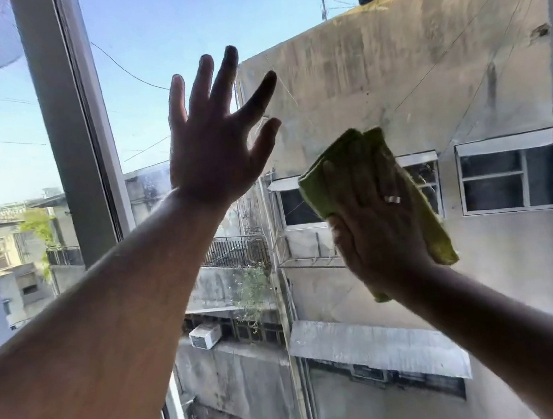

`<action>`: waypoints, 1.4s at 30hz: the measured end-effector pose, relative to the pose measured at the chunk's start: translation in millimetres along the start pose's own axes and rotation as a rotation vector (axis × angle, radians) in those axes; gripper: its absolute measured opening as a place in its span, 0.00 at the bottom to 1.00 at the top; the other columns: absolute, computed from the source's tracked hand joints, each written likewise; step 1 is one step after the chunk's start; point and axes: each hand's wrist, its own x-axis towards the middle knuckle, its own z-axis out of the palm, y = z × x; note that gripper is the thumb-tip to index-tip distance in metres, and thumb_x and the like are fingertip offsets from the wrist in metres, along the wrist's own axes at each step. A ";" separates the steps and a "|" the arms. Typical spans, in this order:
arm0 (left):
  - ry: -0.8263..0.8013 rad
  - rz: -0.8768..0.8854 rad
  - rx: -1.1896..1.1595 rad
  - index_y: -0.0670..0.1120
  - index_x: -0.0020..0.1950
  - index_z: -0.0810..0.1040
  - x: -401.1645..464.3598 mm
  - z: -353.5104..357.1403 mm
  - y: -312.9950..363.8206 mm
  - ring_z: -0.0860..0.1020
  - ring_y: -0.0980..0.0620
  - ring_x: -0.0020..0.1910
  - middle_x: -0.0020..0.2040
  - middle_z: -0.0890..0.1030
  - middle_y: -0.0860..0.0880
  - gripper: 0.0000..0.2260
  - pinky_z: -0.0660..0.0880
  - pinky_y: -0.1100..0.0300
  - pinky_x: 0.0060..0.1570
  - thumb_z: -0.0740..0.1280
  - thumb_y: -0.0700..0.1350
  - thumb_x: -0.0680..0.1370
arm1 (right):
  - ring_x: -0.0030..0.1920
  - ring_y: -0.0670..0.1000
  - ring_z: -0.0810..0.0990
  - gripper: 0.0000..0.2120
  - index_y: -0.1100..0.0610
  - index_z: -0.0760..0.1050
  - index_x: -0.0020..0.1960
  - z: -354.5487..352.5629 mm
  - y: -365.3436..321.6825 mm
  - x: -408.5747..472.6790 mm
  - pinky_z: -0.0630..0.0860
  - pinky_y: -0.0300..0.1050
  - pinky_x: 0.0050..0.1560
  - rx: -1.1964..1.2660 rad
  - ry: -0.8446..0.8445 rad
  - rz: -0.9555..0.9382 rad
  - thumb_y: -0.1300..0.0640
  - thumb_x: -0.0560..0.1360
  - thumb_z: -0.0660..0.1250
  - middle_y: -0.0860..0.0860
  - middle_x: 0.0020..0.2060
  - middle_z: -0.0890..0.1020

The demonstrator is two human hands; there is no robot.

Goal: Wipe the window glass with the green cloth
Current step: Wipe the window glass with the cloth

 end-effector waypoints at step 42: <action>-0.057 0.226 0.130 0.54 0.81 0.57 25.9 16.6 98.9 0.59 0.35 0.79 0.81 0.58 0.39 0.29 0.52 0.31 0.75 0.49 0.64 0.82 | 0.62 0.57 0.72 0.25 0.46 0.67 0.74 -4.8 85.0 -97.9 0.71 0.54 0.56 0.070 0.031 -0.102 0.49 0.78 0.64 0.54 0.66 0.71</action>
